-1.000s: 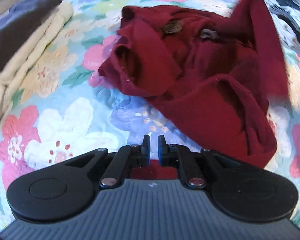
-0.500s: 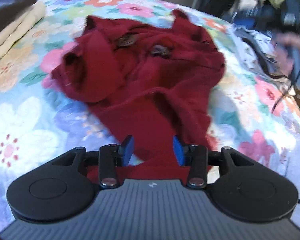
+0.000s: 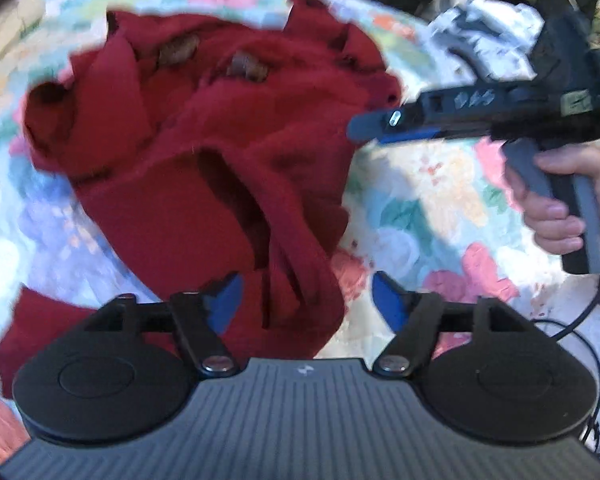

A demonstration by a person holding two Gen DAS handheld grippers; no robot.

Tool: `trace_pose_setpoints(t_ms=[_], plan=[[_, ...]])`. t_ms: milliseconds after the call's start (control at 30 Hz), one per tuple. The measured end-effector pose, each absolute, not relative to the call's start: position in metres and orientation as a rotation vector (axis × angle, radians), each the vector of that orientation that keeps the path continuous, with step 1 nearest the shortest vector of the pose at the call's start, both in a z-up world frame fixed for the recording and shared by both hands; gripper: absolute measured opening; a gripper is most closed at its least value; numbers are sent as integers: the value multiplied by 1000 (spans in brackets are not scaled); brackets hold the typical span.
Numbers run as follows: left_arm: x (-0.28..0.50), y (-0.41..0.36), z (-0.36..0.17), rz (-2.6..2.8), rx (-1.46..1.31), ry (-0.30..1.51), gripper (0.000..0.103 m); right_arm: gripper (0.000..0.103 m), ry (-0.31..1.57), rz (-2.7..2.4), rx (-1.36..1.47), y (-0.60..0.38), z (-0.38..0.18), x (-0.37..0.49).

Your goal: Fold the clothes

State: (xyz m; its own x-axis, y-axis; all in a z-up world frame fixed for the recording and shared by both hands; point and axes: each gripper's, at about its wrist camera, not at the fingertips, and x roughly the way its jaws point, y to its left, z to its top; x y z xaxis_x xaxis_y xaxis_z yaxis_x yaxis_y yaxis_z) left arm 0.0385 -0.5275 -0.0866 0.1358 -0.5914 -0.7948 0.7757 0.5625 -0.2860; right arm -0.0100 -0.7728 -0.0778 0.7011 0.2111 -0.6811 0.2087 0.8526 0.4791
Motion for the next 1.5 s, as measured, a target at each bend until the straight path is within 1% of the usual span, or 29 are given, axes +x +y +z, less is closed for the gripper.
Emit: trace_pose_setpoints(t_ms=[33, 67, 100, 167, 200, 233, 300, 333, 500, 667, 800, 867, 900, 1033, 1167, 1233, 1300, 1367, 1433, 1500], plan=[[40, -532, -92, -988, 222, 1046, 73, 58, 805, 3, 586, -775, -81, -9], [37, -535, -94, -971, 249, 1022, 73, 58, 805, 5, 607, -777, -83, -8], [35, -537, -95, -953, 277, 994, 70, 58, 805, 7, 628, -778, -86, -7], [28, -543, -94, -919, 341, 934, 49, 58, 808, 32, 626, -783, -92, 2], [26, -544, -93, -910, 360, 917, 17, 58, 809, 26, 629, -786, -96, 6], [24, -543, -91, -906, 358, 908, 13, 58, 811, 19, 632, -789, -101, 9], [22, -533, -83, -883, 348, 880, 11, 58, 810, 30, 695, -798, -106, 8], [20, -526, -77, -869, 352, 859, 8, 58, 807, 35, 727, -802, -108, 6], [21, -475, -42, -778, 331, 783, 7, 58, 809, 42, 772, -807, -107, 3], [25, -418, -16, -648, 276, 745, 6, 59, 828, 35, 751, -803, -105, 10], [25, -377, 5, -509, 284, 675, 6, 59, 835, 36, 742, -799, -103, 9], [28, -358, 16, -400, 306, 612, 6, 59, 821, 10, 789, -798, -104, 0], [31, -349, 19, -371, 299, 608, 6, 59, 805, -3, 831, -797, -106, -6], [51, -325, 2, -321, 250, 749, 6, 59, 833, 23, 827, -782, -108, -7], [62, -323, -25, -266, 282, 804, 6, 59, 864, 26, 750, -771, -108, -1], [68, -325, -30, -234, 292, 809, 10, 59, 875, 34, 756, -771, -110, 0], [68, -333, -30, -209, 357, 786, 11, 59, 876, 29, 773, -774, -112, 0], [60, -348, -25, -232, 433, 761, 19, 59, 867, 10, 792, -778, -113, 0], [49, -367, -18, -314, 475, 740, 46, 59, 829, -62, 806, -784, -111, -4], [35, -387, -9, -425, 497, 681, 52, 59, 784, -154, 780, -796, -104, -10]])
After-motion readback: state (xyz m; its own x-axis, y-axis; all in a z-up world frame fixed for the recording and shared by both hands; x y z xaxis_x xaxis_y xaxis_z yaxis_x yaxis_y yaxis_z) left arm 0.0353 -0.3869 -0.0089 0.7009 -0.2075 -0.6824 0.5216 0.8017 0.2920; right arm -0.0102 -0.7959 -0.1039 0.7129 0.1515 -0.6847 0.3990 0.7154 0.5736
